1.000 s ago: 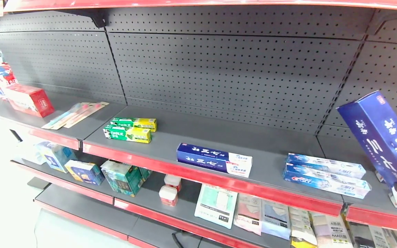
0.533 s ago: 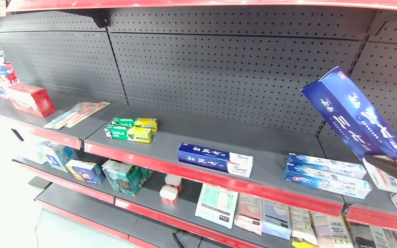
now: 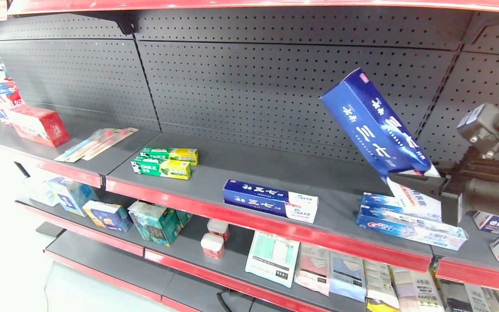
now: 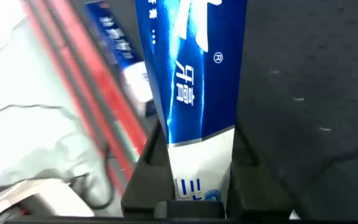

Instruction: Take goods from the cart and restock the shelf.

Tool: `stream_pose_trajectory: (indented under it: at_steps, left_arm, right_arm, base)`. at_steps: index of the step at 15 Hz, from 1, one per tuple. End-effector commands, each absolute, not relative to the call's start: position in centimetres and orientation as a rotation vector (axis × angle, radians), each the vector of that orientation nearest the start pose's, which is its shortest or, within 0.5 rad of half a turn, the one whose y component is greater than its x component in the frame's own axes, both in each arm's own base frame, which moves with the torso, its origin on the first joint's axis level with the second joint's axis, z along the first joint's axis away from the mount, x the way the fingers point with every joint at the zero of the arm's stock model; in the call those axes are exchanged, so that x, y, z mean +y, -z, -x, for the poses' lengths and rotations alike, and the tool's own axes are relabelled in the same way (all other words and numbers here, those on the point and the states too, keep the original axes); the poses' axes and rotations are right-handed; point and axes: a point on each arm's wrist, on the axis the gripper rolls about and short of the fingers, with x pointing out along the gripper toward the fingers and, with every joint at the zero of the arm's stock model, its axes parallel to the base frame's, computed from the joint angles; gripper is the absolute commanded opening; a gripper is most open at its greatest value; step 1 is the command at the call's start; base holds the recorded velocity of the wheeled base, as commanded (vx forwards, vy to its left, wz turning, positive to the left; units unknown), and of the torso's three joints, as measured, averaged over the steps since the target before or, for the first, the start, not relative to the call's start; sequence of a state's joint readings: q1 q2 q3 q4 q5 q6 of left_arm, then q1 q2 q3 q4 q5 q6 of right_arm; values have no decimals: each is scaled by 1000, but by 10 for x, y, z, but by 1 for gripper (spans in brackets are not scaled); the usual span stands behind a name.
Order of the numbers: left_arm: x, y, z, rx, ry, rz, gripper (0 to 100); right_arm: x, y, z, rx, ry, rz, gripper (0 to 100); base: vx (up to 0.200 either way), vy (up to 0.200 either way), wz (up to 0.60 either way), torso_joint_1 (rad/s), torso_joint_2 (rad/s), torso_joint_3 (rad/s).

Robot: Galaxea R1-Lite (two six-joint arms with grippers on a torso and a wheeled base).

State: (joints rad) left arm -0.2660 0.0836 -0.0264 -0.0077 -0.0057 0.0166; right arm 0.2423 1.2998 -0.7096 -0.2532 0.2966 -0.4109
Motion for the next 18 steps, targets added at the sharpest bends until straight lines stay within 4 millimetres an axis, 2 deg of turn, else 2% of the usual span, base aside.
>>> stream_pose_trajectory:
  at_steps: [1,2,4,5,6,7,9,11,14,18]
  left_arm:
    - [5,-84,16,71,231,-27,100]
    - [5,-83,16,78,126,-11,100]
    - [5,-83,15,70,101,1,100]
    - [5,-83,15,70,101,1,100]
    - [3,-83,15,47,169,-7,100]
    - [2,-83,15,44,234,5,100]
    - [2,-83,15,54,210,-4,100]
    - [4,-83,14,52,83,-2,100]
    - [4,-81,14,70,63,-1,100]
    - [2,-78,15,100,-97,15,100]
  right_arm:
    - [59,-208,-212,290,-614,375,0]
    - [61,-202,-221,313,-625,375,0]
    - [66,-202,-239,322,-630,377,0]
    - [66,-202,-239,322,-630,377,0]
    - [70,-206,-257,307,-643,372,0]
    - [71,-208,-265,300,-638,371,0]
    - [71,-208,-267,297,-641,372,0]
    - [72,-207,-268,301,-644,372,0]
    - [73,-209,-270,294,-642,371,0]
    - [72,-208,-271,298,-640,371,0]
  base:
    - [0,0,0,0,0,0]
    - [0,0,0,0,0,0]
    - [0,0,0,0,0,0]
    - [0,0,0,0,0,0]
    - [0,0,0,0,0,0]
    - [0,0,0,0,0,0]
    - [0,0,0,0,0,0]
    - [0,0,0,0,0,0]
    - [0,0,0,0,0,0]
    - [0,0,0,0,0,0]
